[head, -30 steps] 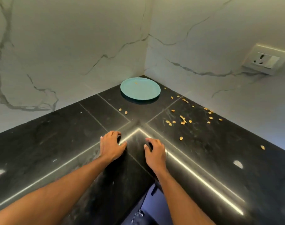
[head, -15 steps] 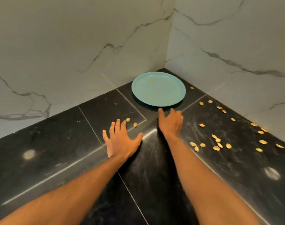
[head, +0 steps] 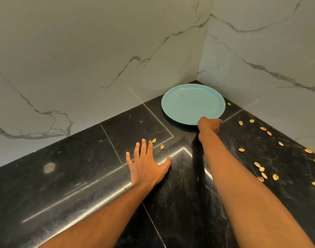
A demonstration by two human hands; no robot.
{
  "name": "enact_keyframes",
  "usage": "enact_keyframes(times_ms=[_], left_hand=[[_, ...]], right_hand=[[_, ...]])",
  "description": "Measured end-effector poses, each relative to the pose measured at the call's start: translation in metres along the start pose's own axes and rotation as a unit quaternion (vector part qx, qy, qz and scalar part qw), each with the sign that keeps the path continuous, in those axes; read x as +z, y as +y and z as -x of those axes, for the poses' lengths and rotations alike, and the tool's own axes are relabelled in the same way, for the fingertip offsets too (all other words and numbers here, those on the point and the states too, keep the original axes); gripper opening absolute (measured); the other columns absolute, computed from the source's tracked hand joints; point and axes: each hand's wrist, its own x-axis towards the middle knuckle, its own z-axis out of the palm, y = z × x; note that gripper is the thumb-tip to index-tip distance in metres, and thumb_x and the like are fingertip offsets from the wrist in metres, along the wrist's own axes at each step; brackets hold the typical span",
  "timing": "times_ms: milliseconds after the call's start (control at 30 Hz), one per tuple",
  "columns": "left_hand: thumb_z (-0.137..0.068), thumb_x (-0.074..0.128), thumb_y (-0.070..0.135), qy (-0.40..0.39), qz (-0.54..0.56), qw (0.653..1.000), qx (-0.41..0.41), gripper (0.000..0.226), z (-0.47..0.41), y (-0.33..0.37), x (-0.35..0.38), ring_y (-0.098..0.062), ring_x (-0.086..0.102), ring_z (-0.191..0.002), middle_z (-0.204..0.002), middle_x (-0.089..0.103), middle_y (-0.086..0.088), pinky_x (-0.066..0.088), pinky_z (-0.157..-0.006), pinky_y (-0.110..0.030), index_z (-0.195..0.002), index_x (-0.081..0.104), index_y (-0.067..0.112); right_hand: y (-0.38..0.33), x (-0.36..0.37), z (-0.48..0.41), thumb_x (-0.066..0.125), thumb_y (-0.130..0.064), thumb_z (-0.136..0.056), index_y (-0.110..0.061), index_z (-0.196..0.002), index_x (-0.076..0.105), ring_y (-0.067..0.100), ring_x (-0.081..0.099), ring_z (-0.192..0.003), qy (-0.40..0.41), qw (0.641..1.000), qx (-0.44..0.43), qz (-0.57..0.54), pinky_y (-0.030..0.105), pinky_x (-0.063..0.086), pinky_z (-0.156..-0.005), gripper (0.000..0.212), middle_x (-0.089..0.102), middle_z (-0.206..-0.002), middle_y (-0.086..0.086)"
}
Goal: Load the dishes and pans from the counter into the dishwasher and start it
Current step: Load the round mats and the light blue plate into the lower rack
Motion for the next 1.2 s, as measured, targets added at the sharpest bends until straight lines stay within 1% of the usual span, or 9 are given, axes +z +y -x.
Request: enact_keyframes(times_ms=[167,400,533,667,733,833,1000,1067,1200], left_hand=[[-0.076,0.024,0.088,-0.009,0.0,1.0,0.004,0.098,0.002,0.0,0.0,-0.018,0.0,-0.152,-0.165,0.005,0.006,-0.001,-0.12,-0.057,-0.156,0.015,0.031],[-0.075,0.032,0.085,-0.018,0.028,0.999,0.007,0.096,0.0,-0.001,-0.001,-0.02,0.004,-0.152,-0.164,0.011,0.005,-0.001,-0.118,-0.059,-0.154,0.023,0.031],[-0.082,0.043,0.068,-0.029,0.081,0.996,0.019,0.081,0.005,-0.006,-0.007,-0.023,0.009,-0.151,-0.162,0.021,0.0,-0.002,-0.118,-0.061,-0.151,0.03,0.025],[-0.071,0.038,0.061,0.011,0.21,0.976,0.05,0.068,0.021,-0.011,-0.024,-0.031,0.055,-0.122,-0.124,0.064,-0.008,0.032,-0.111,-0.051,-0.126,0.059,0.026],[-0.078,0.056,0.051,0.024,0.305,0.95,0.057,0.054,0.037,-0.017,-0.027,-0.029,0.058,-0.113,-0.117,0.066,-0.009,0.044,-0.102,-0.044,-0.124,0.063,0.024],[-0.086,0.062,0.03,0.021,0.317,0.937,0.148,0.031,0.098,-0.026,-0.024,-0.03,0.058,-0.109,-0.111,0.068,-0.009,0.044,-0.097,-0.04,-0.113,0.07,0.016],[-0.09,0.067,0.025,-0.1,0.412,0.881,0.209,0.007,0.227,-0.01,-0.032,-0.013,0.064,-0.079,-0.093,0.07,0.006,0.05,-0.069,-0.026,-0.095,0.068,0.03],[-0.088,0.069,0.027,-0.149,0.426,0.862,0.231,0.006,0.271,-0.012,-0.025,-0.012,0.067,-0.078,-0.09,0.072,0.007,0.053,-0.068,-0.03,-0.093,0.068,0.031],[-0.085,0.07,0.031,-0.218,0.397,0.839,0.302,0.009,0.373,-0.007,-0.012,-0.004,0.062,-0.074,-0.086,0.072,0.007,0.051,-0.065,-0.028,-0.093,0.071,0.027]], right_hand=[[0.01,-0.039,0.012,0.046,-0.005,-0.093,-0.015,-0.132,0.045,0.021,0.055,-0.103,-0.039,0.996,-0.019,-0.082,0.03,0.049,-0.083,0.04,0.056,-0.118,0.005],[0.058,-0.098,0.076,0.045,0.0,-0.089,-0.011,-0.118,0.063,0.026,0.068,-0.095,-0.02,0.984,0.003,-0.177,0.043,0.06,-0.086,0.036,0.071,-0.109,0.012],[0.098,-0.154,0.151,0.041,0.002,-0.092,-0.017,-0.096,0.066,0.019,0.067,-0.08,-0.012,0.977,0.015,-0.211,0.03,0.057,-0.063,0.032,0.071,-0.092,0.002],[0.146,-0.222,0.212,0.047,-0.005,-0.092,-0.018,-0.103,0.07,0.024,0.07,-0.085,0.055,0.975,0.008,-0.216,0.039,0.061,-0.074,0.029,0.073,-0.093,0.003],[0.171,-0.251,0.239,0.045,-0.004,-0.094,-0.015,-0.105,0.067,0.024,0.067,-0.082,0.095,0.972,-0.003,-0.213,0.037,0.057,-0.071,0.028,0.07,-0.091,0.003],[0.208,-0.304,0.288,0.043,-0.003,-0.098,-0.014,-0.106,0.063,0.021,0.061,-0.079,0.144,0.962,-0.013,-0.232,0.033,0.051,-0.07,0.024,0.065,-0.088,0.003],[0.242,-0.389,0.35,0.043,-0.001,-0.099,-0.01,-0.107,0.061,0.022,0.06,-0.084,0.212,0.949,-0.043,-0.23,0.031,0.052,-0.07,0.022,0.065,-0.087,0.001],[0.256,-0.425,0.377,0.042,-0.001,-0.099,-0.009,-0.111,0.061,0.019,0.06,-0.08,0.236,0.945,-0.065,-0.218,0.024,0.052,-0.064,0.024,0.065,-0.088,0.001],[0.311,-0.521,0.444,0.044,-0.007,-0.101,-0.012,-0.121,0.062,0.018,0.062,-0.086,0.285,0.936,-0.087,-0.187,0.032,0.052,-0.072,0.027,0.068,-0.102,0.005]])
